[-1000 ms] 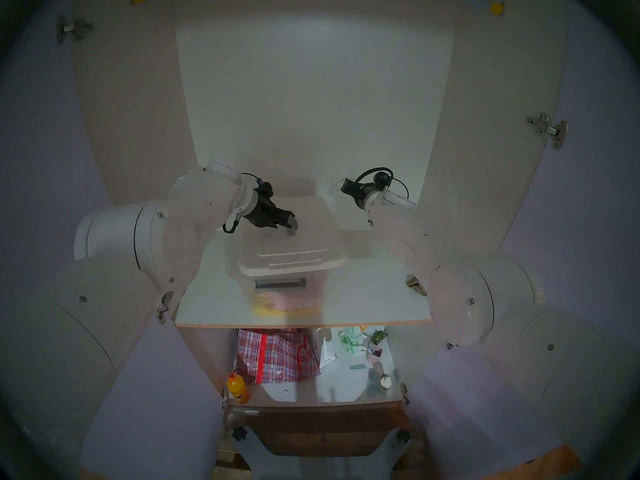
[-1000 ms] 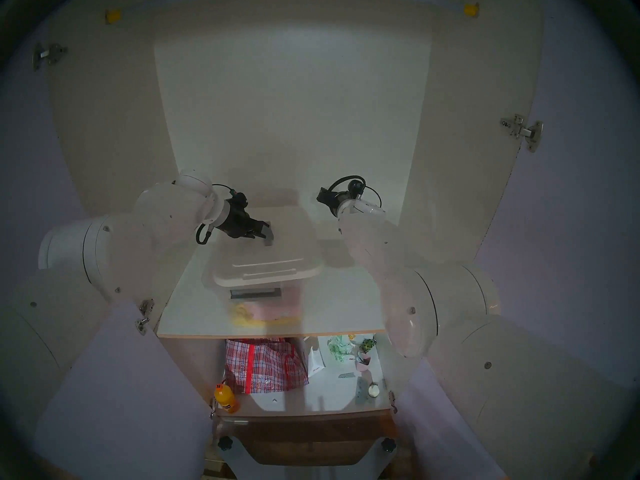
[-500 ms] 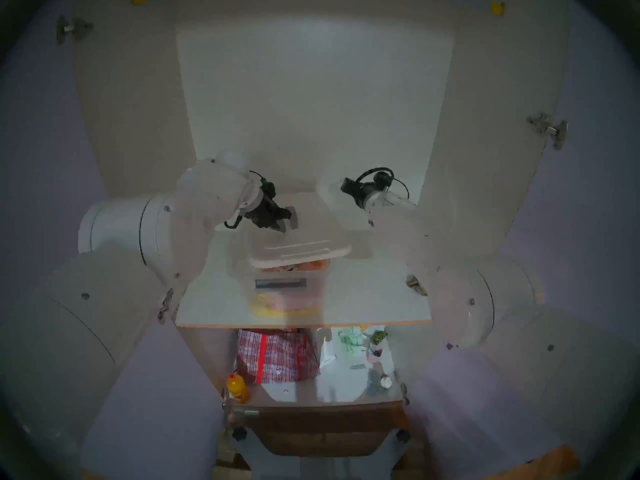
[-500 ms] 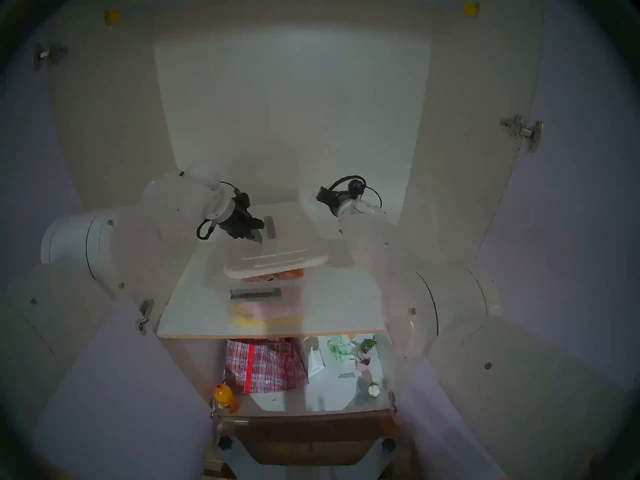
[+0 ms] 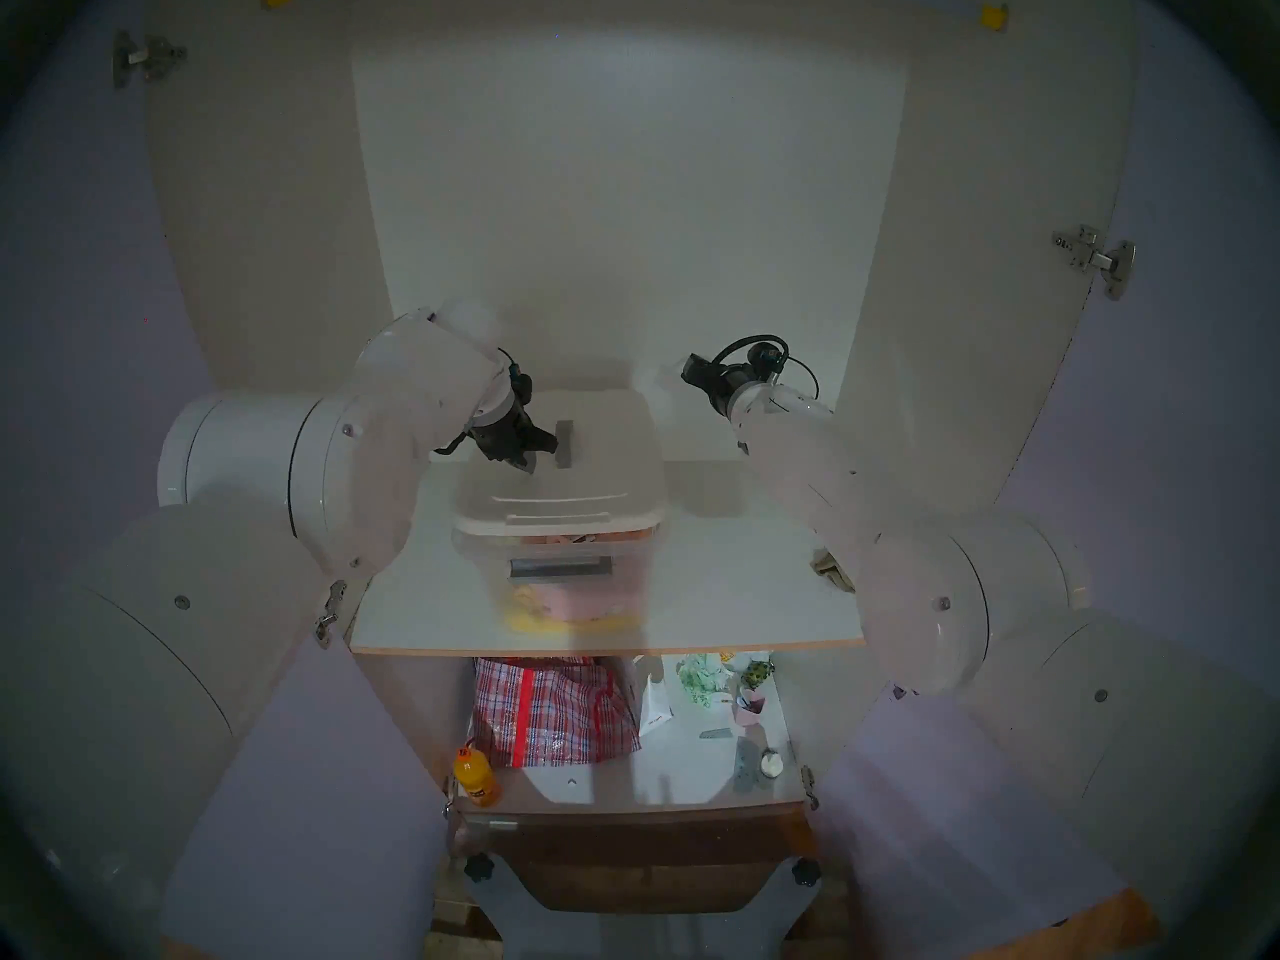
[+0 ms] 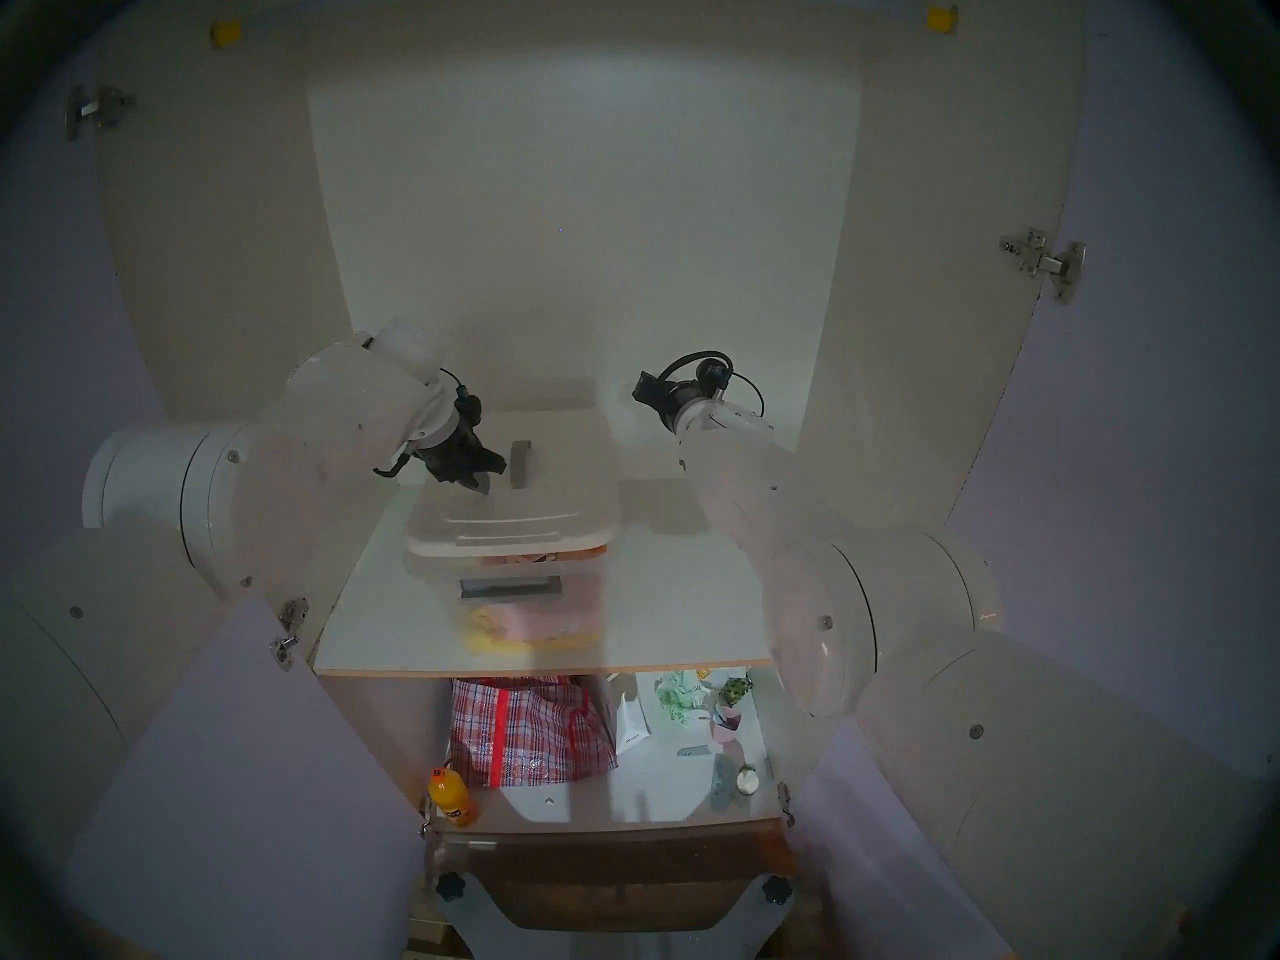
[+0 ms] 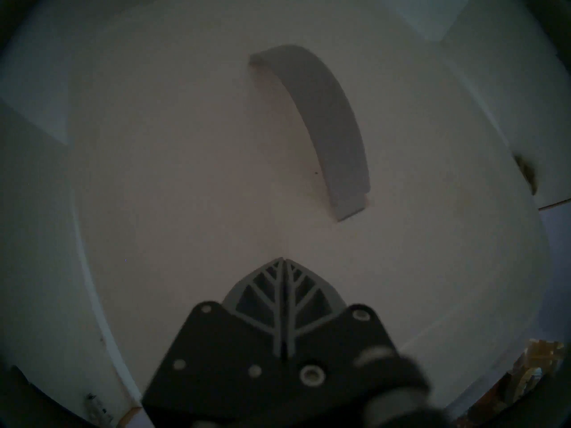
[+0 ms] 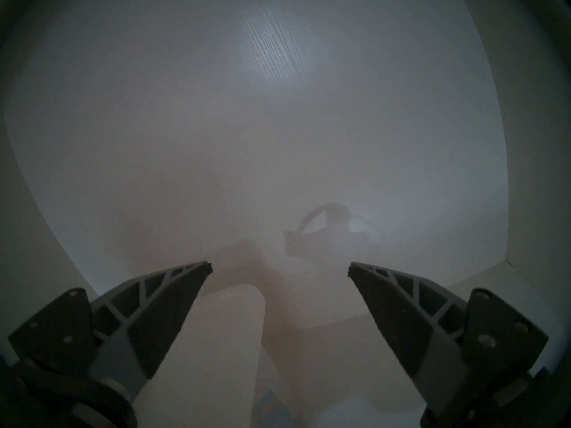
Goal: Take socks out of the storage bin, place them on top of the cabinet, and put the lid back on the bin
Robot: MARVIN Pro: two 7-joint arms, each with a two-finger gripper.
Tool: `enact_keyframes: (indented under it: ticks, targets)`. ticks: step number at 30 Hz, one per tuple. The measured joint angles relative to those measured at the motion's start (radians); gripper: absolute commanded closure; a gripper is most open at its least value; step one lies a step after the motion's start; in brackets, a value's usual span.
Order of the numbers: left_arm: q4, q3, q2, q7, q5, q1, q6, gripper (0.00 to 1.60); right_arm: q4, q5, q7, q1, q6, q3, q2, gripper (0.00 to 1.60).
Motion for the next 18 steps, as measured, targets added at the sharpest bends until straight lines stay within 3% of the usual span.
enact_keyframes:
  ticks: [7, 8, 9, 11, 14, 16, 18]
  targets:
    - [0.003, 0.040, 0.017, 0.000, 0.002, -0.011, 0.008, 1.49, 0.000, 0.000, 0.005, -0.001, -0.004, 0.001, 0.001, 0.00]
    - [0.004, 0.041, 0.017, 0.001, 0.002, -0.012, 0.009, 1.26, 0.001, 0.000, 0.005, -0.001, -0.004, 0.001, 0.001, 0.00]
    - [0.006, 0.042, 0.017, 0.001, 0.002, -0.014, 0.009, 1.43, 0.001, 0.000, 0.006, -0.001, -0.005, 0.001, 0.001, 0.00]
    - [0.013, 0.042, 0.017, 0.003, 0.001, -0.024, 0.011, 1.46, 0.001, 0.000, 0.007, -0.001, -0.006, 0.001, 0.001, 0.00]
    - [0.024, 0.041, 0.018, 0.007, 0.001, -0.037, 0.015, 1.37, 0.001, 0.000, 0.008, -0.001, -0.007, 0.001, 0.001, 0.00]
    - [0.031, 0.040, 0.022, 0.011, 0.001, -0.050, 0.018, 1.28, 0.001, 0.000, 0.009, -0.001, -0.007, 0.001, 0.001, 0.00]
    - [0.031, 0.038, 0.027, 0.016, 0.000, -0.059, 0.019, 1.00, 0.001, 0.000, 0.010, -0.001, -0.008, 0.002, 0.001, 0.00]
